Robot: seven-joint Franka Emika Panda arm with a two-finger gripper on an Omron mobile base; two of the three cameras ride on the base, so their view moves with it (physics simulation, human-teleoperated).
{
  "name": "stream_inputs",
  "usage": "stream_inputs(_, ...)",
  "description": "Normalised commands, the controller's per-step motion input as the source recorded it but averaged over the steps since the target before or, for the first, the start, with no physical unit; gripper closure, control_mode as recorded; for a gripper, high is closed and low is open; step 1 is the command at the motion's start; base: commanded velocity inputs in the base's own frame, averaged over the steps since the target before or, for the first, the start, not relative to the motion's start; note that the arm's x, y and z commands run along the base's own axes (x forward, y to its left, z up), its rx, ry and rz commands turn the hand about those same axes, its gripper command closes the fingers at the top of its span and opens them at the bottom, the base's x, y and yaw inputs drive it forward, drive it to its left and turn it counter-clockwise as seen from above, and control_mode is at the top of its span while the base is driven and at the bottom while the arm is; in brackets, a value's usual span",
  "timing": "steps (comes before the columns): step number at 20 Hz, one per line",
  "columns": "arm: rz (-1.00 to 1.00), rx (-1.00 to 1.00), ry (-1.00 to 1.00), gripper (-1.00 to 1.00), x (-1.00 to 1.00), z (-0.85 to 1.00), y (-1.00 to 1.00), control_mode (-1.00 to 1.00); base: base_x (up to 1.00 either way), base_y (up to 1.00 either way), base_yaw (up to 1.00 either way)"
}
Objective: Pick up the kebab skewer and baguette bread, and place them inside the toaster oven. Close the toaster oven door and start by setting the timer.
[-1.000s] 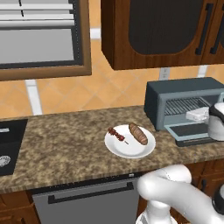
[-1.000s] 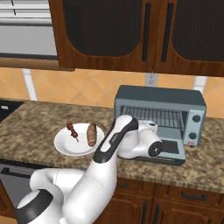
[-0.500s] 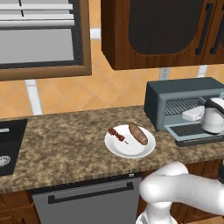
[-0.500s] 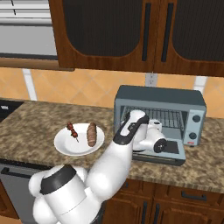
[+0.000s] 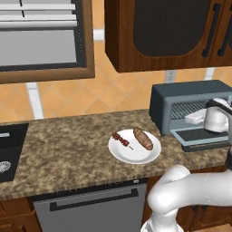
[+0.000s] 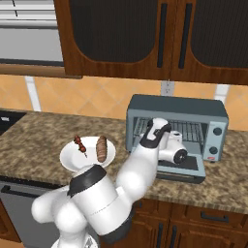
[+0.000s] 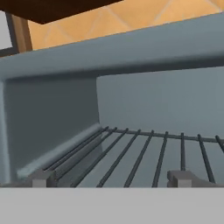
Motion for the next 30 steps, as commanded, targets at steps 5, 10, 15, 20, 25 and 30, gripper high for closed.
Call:
stream_inputs(5, 0.0, -0.03, 0.03, -1.0, 0.31, -0.39, -0.09, -1.0, 0.0, 0.0, 0.0)
stream_inputs(10, 0.0, 0.0, 0.05, -1.0, 0.2, -0.16, -0.19, -1.0, 0.0, 0.0, 0.0)
stream_inputs(15, 0.0, 0.0, 0.24, -1.0, 0.01, -0.78, -0.11, -1.0, 0.0, 0.0, 0.0)
stream_inputs(20, -0.01, -0.02, 0.19, -1.0, -0.8, -0.93, -0.1, -1.0, 0.0, 0.0, 0.0)
stream_inputs(25, -0.04, -0.07, 0.2, -1.0, -1.0, -0.77, -0.01, -1.0, 0.0, 0.0, 0.0)
stream_inputs(30, -0.06, -0.07, 0.3, -1.0, -1.0, -0.36, -0.19, -1.0, 0.0, 0.0, 0.0)
